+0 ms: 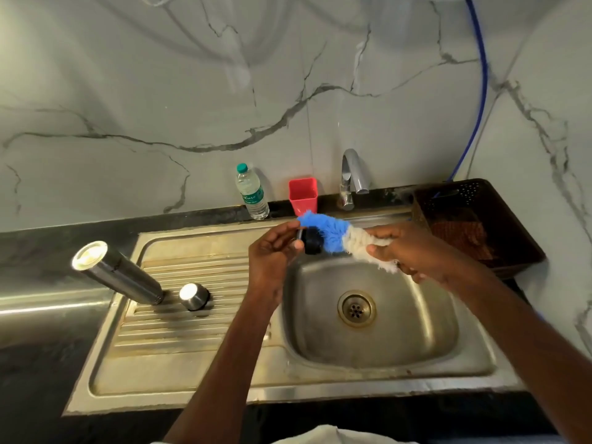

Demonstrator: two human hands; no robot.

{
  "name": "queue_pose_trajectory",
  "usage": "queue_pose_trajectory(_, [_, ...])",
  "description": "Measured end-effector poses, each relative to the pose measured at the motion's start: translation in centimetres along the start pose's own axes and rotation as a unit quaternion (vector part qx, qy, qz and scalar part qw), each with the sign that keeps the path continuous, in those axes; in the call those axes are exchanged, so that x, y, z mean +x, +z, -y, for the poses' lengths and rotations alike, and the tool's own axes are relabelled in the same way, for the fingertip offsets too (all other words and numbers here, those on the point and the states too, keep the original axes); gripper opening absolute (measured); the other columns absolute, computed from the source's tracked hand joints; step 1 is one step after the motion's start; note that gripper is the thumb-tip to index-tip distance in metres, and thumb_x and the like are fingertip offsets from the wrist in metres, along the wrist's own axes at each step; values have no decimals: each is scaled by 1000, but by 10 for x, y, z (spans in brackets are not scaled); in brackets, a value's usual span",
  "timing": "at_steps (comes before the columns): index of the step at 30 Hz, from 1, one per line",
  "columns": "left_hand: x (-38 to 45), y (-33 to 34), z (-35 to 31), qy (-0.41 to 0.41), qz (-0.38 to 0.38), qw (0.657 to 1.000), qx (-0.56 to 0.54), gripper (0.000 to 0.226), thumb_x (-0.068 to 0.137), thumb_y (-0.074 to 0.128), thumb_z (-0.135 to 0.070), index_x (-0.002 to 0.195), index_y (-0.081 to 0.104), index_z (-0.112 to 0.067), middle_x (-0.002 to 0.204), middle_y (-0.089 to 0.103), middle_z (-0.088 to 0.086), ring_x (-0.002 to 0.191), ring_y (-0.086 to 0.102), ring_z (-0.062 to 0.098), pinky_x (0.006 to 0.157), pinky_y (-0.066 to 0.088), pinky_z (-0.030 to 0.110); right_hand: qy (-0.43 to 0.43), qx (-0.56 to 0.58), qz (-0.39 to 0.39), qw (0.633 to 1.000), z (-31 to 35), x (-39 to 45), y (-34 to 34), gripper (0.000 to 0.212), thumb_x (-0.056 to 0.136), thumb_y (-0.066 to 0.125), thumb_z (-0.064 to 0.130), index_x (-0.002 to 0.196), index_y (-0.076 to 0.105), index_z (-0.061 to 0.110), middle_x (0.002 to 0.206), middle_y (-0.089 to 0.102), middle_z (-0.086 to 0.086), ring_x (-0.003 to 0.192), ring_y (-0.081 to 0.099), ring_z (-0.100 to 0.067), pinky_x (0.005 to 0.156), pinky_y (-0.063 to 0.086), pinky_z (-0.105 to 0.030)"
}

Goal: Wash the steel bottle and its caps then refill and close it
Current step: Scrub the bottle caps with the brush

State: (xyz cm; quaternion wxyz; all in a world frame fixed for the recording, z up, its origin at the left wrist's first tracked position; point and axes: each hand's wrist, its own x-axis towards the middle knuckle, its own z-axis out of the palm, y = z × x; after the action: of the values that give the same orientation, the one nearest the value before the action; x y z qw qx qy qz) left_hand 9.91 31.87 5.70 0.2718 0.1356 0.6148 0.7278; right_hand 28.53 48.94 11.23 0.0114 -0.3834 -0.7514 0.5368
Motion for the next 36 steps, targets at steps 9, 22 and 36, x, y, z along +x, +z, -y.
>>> queue_pose_trajectory(9, [-6, 22, 17, -139, -83, 963, -214, 35, 92, 66, 14, 125, 66, 3, 122, 73, 19, 96, 79, 26, 75, 65, 31, 82, 317, 45, 944, -9, 6, 47, 34, 103, 55, 16, 133, 61, 31, 73, 61, -9, 39, 28, -4, 35, 21, -14])
queue_pose_trajectory(22, [4, 4, 50, 170, -104, 967, 161, 57, 72, 73, 25, 105, 76, -22, 112, 74, -11, 106, 71, 11, 93, 61, 40, 271, 698, 221, 625, -21, 3, 80, 18, 91, 56, 20, 89, 47, 4, 53, 46, -10, 31, 24, -4, 25, 29, -21])
queue_pose_trajectory(36, [9, 14, 12, -150, -72, 986, -17, 10, 95, 75, -8, 91, 77, 1, 87, 78, 18, 71, 69, 24, 84, 65, 39, -147, -284, -227, 920, -18, -11, 85, 73, 97, 56, 23, 153, 24, 58, 120, 57, 9, 98, 66, -26, 76, 51, -39])
